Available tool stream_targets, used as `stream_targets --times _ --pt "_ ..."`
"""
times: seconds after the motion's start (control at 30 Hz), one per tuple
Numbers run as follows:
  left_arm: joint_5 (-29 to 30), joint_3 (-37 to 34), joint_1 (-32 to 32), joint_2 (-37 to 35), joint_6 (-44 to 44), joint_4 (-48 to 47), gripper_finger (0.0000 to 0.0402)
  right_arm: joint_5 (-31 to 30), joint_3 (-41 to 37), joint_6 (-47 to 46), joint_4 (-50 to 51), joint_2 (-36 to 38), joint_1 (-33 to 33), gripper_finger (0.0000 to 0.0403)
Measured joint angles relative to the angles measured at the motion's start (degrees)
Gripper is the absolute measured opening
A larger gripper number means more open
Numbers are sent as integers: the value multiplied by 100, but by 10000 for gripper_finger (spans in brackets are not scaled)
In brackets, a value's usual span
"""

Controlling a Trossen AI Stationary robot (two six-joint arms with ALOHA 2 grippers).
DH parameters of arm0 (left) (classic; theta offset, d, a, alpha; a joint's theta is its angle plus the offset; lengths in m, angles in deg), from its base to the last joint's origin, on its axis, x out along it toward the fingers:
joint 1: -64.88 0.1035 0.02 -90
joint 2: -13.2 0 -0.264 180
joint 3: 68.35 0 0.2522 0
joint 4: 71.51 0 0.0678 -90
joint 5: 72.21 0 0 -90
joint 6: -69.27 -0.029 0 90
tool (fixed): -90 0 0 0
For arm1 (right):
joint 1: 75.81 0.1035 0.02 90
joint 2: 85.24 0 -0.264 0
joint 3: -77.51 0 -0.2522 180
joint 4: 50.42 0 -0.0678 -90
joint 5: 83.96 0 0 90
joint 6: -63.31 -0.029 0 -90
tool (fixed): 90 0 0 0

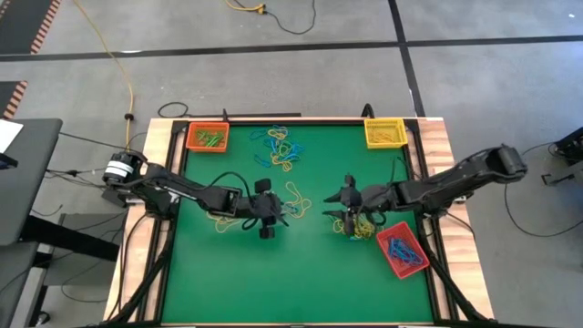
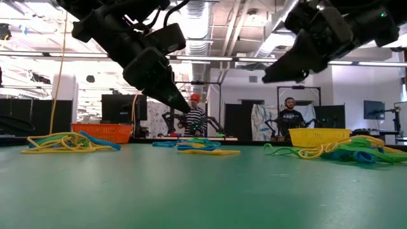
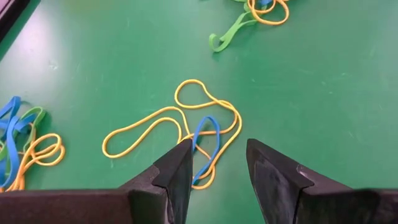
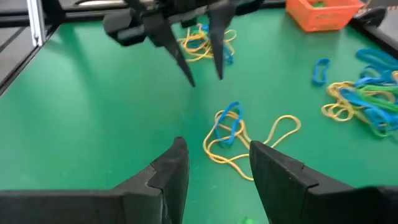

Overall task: Sort rubber bands into baskets
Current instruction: Put the blue rubber band into the red bin

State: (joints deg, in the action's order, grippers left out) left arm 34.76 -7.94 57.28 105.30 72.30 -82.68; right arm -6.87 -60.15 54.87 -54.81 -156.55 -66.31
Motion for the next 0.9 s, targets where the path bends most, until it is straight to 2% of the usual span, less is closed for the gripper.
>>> stream_targets --times 0.13,0.23,0.6,0.9 --pt "0 0 6 2 4 2 141 236 40 360 -1107 -689 -112 195" --pt "0 0 4 2 51 -19 141 283 264 553 -1382 -1196 -206 195" --pt "3 0 4 4 173 -183 141 295 1210 595 -1305 -3013 -605 195" --pt "11 0 -7 19 216 -218 141 395 1509 588 -731 -3313 -746 195"
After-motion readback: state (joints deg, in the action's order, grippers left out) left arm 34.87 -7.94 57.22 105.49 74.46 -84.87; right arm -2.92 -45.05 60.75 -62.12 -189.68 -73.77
